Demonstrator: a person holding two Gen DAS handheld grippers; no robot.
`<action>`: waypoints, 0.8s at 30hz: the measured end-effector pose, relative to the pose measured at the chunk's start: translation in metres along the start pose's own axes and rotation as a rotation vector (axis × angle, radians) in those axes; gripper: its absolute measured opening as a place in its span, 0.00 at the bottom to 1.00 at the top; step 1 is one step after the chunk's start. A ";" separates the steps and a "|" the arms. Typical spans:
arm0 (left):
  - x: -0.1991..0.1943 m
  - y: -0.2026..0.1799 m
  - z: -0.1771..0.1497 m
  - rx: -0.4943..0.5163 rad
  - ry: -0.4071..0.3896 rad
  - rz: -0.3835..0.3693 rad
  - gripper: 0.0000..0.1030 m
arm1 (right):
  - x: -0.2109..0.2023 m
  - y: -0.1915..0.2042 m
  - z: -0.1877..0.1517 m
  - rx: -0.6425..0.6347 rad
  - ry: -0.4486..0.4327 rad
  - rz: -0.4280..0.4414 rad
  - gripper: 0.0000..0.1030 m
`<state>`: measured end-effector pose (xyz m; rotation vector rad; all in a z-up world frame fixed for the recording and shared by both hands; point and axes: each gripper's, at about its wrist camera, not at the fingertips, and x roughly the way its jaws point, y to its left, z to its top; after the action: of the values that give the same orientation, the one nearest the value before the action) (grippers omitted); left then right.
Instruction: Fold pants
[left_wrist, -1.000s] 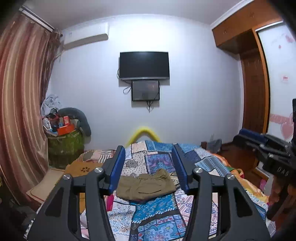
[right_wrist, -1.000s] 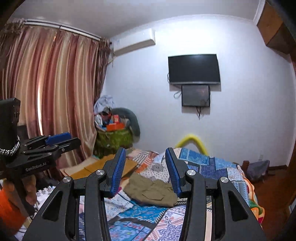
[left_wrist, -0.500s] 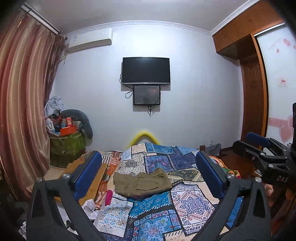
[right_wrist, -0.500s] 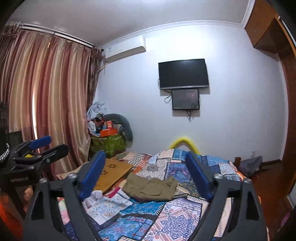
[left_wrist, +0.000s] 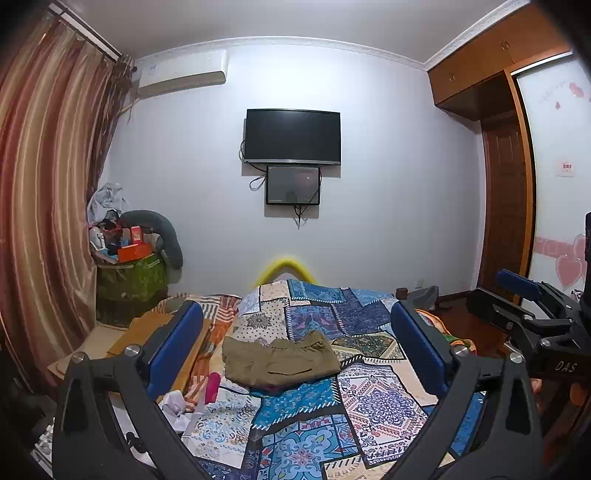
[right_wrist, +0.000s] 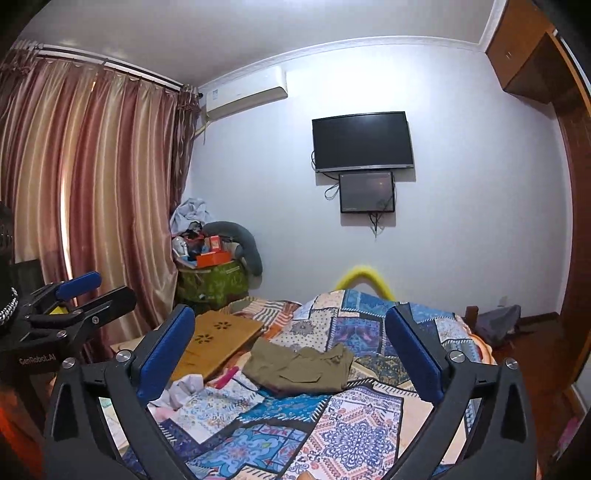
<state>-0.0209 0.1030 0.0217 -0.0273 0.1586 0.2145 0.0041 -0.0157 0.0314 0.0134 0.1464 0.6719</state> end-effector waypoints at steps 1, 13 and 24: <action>0.001 0.000 0.000 0.000 0.001 0.000 1.00 | 0.000 0.000 -0.001 0.000 0.001 0.000 0.99; 0.006 0.001 0.000 0.004 0.013 -0.007 1.00 | -0.002 -0.005 -0.003 0.011 0.015 -0.010 0.99; 0.011 0.001 -0.003 0.003 0.025 -0.020 1.00 | -0.005 -0.009 -0.002 0.017 0.023 -0.016 0.99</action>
<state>-0.0108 0.1063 0.0172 -0.0281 0.1835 0.1942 0.0053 -0.0262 0.0296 0.0207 0.1738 0.6553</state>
